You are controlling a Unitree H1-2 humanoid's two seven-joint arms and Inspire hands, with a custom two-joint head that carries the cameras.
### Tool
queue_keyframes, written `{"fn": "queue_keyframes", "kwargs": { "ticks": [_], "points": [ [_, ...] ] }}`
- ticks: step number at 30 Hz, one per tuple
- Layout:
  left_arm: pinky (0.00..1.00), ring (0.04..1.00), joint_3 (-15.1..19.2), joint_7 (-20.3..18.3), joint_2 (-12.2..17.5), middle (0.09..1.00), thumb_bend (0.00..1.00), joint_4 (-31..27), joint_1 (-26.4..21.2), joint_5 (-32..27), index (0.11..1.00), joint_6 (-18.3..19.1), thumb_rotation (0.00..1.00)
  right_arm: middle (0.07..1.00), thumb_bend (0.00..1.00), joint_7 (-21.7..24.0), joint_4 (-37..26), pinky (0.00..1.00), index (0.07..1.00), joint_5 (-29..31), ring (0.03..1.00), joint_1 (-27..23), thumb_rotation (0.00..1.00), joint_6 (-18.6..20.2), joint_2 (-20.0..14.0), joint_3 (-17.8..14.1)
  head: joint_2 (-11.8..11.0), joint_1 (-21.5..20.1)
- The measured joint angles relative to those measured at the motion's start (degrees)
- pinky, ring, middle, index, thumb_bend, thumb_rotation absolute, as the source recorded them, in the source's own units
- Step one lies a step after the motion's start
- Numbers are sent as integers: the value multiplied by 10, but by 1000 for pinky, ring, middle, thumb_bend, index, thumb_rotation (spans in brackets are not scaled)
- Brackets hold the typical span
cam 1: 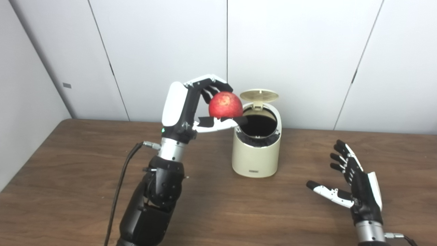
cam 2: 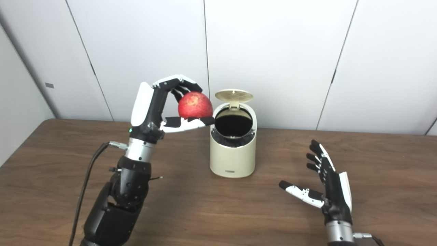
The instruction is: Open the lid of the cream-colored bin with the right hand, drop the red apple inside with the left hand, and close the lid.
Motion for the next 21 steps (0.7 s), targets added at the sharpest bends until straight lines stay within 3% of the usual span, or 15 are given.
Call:
{"fn": "queue_keyframes", "kwargs": {
  "ticks": [4, 11, 21],
  "points": [
    [340, 449, -10, 31, -18, 522, 474, 48, -3, 21, 512, -35, 0, 902, 729, -5, 0, 787, 907, -5, 850, 0, 197, 0, 3, 0, 1, -5],
    [332, 438, -12, 99, -53, 513, 474, 114, -11, 49, 528, -54, 0, 905, 736, -8, 0, 801, 903, -4, 855, 0, 215, 0, 4, 0, 2, -11],
    [326, 397, -41, 203, -47, 478, 471, 211, -26, 114, 539, -79, 0, 902, 739, -13, 0, 804, 897, 0, 851, 0, 219, 0, 6, 0, 5, -19]
  ]
}}
